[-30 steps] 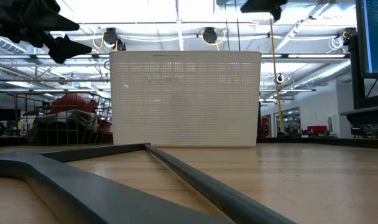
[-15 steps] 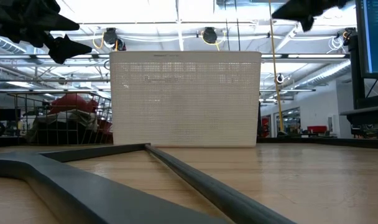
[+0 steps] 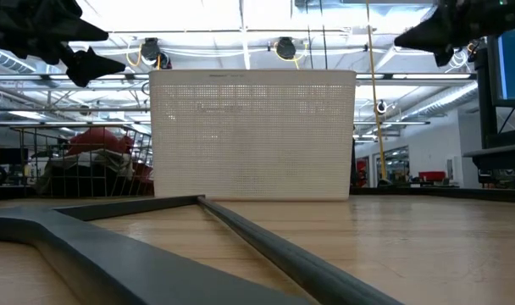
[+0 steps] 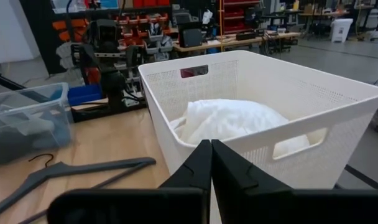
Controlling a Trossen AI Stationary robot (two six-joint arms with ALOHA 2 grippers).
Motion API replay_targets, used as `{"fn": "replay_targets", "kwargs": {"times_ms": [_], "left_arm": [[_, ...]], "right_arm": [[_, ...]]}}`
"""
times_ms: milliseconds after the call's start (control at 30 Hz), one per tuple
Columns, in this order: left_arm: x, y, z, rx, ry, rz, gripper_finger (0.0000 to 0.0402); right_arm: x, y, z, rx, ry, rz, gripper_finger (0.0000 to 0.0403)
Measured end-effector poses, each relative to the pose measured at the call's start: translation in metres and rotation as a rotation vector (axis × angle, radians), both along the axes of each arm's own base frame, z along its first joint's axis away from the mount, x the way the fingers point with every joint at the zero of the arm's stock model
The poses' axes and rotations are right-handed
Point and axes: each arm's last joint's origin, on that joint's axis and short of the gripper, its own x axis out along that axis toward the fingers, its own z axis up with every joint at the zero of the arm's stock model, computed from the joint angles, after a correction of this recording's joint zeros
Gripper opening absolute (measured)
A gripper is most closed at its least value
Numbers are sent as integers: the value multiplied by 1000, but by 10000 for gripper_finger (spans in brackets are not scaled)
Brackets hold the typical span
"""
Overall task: Pick & Place Cloths
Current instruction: Return to Home Position
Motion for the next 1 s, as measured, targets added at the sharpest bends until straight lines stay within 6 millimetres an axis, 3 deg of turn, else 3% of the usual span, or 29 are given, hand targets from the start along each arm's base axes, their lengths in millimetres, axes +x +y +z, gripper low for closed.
{"fn": "replay_targets", "kwargs": {"times_ms": [300,700,1000], "left_arm": [[11,2,-31,-47,-48,5,365],[13,2,-48,-75,-13,-28,365],[13,2,-49,-58,-8,-31,365]], "right_arm": [[-9,2,-26,48,-34,-5,1],[-13,3,-70,110,-53,-11,1],[-3,1,-102,187,-30,-18,1]]}}
